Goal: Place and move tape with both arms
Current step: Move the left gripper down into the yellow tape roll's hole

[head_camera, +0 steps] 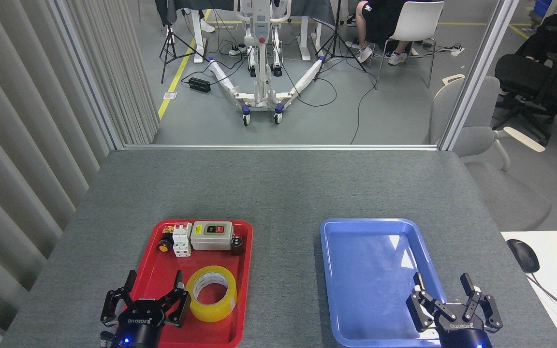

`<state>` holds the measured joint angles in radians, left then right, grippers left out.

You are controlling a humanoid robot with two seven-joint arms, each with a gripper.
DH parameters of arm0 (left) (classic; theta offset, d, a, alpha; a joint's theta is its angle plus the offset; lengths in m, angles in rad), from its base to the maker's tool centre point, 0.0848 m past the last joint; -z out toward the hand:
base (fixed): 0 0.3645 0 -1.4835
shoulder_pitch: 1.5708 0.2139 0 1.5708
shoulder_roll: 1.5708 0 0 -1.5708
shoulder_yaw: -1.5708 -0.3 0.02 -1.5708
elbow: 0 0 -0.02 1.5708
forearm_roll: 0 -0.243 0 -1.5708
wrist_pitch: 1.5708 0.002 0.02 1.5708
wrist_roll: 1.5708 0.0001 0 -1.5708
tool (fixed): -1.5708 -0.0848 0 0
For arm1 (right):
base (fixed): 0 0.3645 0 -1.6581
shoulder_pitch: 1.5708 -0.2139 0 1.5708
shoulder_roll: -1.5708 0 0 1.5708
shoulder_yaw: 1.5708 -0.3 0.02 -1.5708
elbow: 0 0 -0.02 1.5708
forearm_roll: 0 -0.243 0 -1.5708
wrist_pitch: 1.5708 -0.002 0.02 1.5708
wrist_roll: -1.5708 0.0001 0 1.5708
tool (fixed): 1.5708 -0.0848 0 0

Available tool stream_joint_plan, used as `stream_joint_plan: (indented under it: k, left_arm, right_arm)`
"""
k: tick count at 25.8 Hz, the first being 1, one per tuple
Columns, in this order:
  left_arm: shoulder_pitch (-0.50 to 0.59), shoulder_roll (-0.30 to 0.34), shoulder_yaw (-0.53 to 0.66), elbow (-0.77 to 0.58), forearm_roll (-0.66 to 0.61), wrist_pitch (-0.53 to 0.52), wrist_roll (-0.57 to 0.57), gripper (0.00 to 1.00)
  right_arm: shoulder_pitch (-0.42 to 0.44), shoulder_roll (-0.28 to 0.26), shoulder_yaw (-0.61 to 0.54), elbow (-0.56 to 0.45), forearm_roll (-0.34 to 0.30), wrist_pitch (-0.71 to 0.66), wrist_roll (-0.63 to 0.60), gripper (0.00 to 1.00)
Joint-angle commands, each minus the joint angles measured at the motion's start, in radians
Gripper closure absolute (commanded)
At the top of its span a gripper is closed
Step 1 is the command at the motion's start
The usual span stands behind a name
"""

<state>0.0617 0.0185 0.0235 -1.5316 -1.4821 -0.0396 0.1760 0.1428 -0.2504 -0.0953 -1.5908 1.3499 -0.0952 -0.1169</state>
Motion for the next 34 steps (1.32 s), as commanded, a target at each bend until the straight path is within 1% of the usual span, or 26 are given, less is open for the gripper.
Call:
stream_joint_plan:
  k: [1, 11, 14, 20, 24, 26, 27, 30, 34]
  left_arm:
    - [0.006, 0.000, 0.001, -0.009, 0.000, 0.000, -0.001, 0.00]
    - [0.007, -0.005, 0.004, -0.022, 0.002, -0.011, -0.001, 0.00]
    - [-0.003, -0.028, 0.004, -0.030, 0.003, -0.011, -0.006, 0.00]
    - [-0.030, -0.035, -0.001, -0.030, 0.003, -0.011, -0.006, 0.00]
    - [-0.049, -0.058, -0.002, -0.015, -0.003, -0.010, -0.013, 0.00]
    - [-0.085, -0.058, -0.004, 0.014, -0.004, -0.006, -0.066, 0.00]
    - [-0.112, -0.063, -0.004, 0.031, -0.001, 0.001, -0.116, 0.00]
    - [-0.183, -0.098, 0.001, 0.067, 0.003, 0.004, -0.303, 0.00]
    - [-0.209, -0.101, 0.003, 0.067, 0.002, 0.003, -0.532, 0.00]
  right_arm:
    - [0.000, 0.000, -0.001, 0.000, 0.000, 0.000, 0.000, 0.00]
    - [0.003, 0.000, -0.001, 0.000, 0.000, 0.000, 0.000, 0.00]
    - [0.003, -0.001, -0.001, 0.000, 0.000, 0.000, 0.000, 0.00]
    - [0.008, 0.002, -0.001, 0.000, 0.000, 0.002, 0.000, 0.00]
    - [0.008, 0.000, -0.001, 0.000, 0.000, 0.002, 0.002, 0.00]
    - [0.009, 0.000, -0.001, 0.000, 0.000, 0.002, 0.000, 0.00]
    - [0.009, 0.000, -0.001, 0.000, 0.000, 0.002, 0.002, 0.00]
    - [0.009, 0.003, -0.001, 0.000, 0.000, 0.002, 0.002, 0.00]
    - [0.009, 0.003, -0.001, 0.000, 0.000, 0.002, 0.002, 0.00]
